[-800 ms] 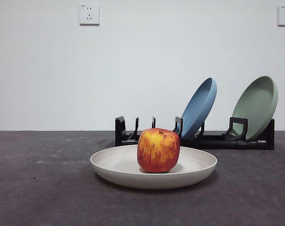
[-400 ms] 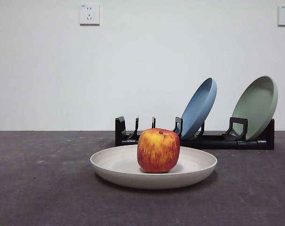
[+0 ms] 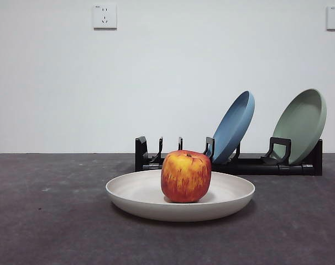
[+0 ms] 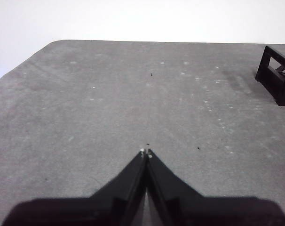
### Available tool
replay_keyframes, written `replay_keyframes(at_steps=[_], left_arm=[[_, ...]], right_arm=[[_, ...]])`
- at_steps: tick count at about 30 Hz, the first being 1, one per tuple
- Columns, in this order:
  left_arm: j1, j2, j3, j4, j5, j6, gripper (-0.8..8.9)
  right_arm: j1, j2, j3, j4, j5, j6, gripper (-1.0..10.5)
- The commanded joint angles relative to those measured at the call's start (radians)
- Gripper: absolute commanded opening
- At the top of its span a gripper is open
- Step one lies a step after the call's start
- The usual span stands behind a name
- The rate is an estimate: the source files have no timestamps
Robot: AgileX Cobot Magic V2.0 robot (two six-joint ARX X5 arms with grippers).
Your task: Take the yellow plate from the plate rack,put the plate on the table,take the apple from the table,put the apple in the plate
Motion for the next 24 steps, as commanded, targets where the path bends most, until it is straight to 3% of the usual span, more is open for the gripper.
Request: replay_keyframes(at_steps=[1, 18, 24], left_arm=[[0.003, -0.003, -0.013, 0.004, -0.001, -0.007, -0.03], [0.003, -0.003, -0.013, 0.004, -0.001, -0.007, -0.03], [0.003, -0.003, -0.013, 0.004, -0.001, -0.007, -0.03]], right_arm=[[0.003, -0.002, -0.002, 0.005, 0.001, 0.006, 0.0], [0.003, -0.002, -0.002, 0.007, 0.003, 0.006, 0.0], [-0.118, -0.050, -0.003, 0.084, 0.024, -0.096, 0.0]])
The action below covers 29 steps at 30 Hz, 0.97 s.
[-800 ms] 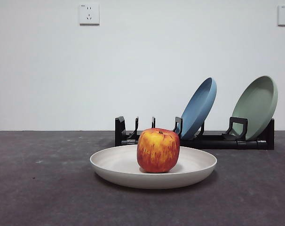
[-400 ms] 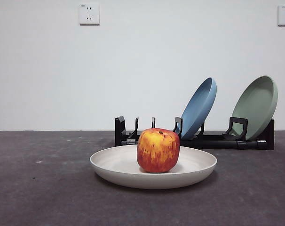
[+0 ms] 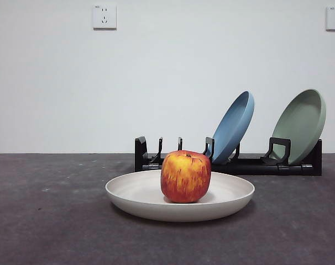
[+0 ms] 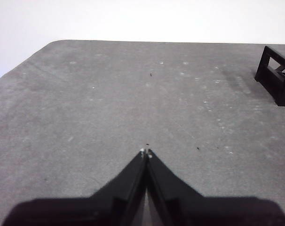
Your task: Take the yellow plate from the plate rack,put the plate on the table,take the apple from the table,put the apple in the plate
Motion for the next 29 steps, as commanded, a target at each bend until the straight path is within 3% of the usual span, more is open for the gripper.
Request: replay_keyframes(at_steps=[1, 6, 13, 20, 29], left_arm=[[0.003, -0.003, -0.013, 0.004, -0.001, -0.007, -0.03], [0.003, -0.003, -0.013, 0.004, -0.001, -0.007, -0.03], [0.003, -0.003, -0.013, 0.004, -0.001, -0.007, -0.03], [0.003, -0.003, -0.013, 0.005, -0.001, -0.007, -0.03], [0.003, -0.003, -0.013, 0.004, -0.001, -0.007, -0.03]], right_arm=[[-0.094, -0.042, -0.005, 0.095, -0.003, -0.078, 0.0], [-0.305, -0.146, -0.071, 0.382, -0.031, -0.071, 0.0], [-0.523, -0.332, -0.362, 0.724, -0.109, -0.086, 0.0], [-0.586, -0.519, -0.726, 0.979, -0.105, -0.051, 0.0], [-0.598, -0.692, -0.990, 1.023, -0.098, 0.003, 0.0]])
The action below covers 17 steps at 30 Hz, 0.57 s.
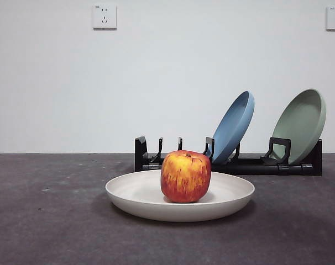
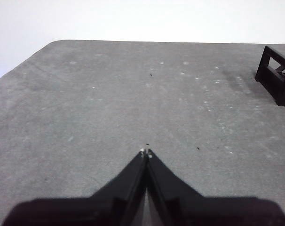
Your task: Take the yellow plate from the plate rack,put the plate on the table,take the apple from the table,put the apple in the plate
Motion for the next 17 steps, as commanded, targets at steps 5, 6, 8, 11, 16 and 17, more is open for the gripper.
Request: replay_keyframes(at_steps=[5, 6, 8, 11, 16, 17], left_arm=[[0.003, -0.003, -0.013, 0.004, -0.001, -0.007, -0.03], [0.003, -0.003, -0.013, 0.004, -0.001, -0.007, -0.03], [0.003, -0.003, -0.013, 0.004, -0.001, -0.007, -0.03], [0.003, -0.003, -0.013, 0.004, -0.001, -0.007, -0.03], [0.003, -0.003, -0.013, 0.004, -0.001, -0.007, -0.03], [0.003, -0.003, -0.013, 0.004, -0.001, -0.007, -0.03]], right_arm=[[-0.001, -0.069, -0.105, 0.012, 0.003, 0.071, 0.0], [-0.001, -0.069, -0.110, 0.011, 0.003, 0.073, 0.0], [-0.001, -0.069, -0.113, 0.005, 0.003, 0.073, 0.0], [-0.001, -0.069, -0.113, 0.005, 0.006, 0.069, 0.0], [0.001, -0.069, -0.113, 0.005, 0.003, 0.119, 0.0], [0.000, -0.069, -0.113, 0.005, 0.004, 0.118, 0.0]])
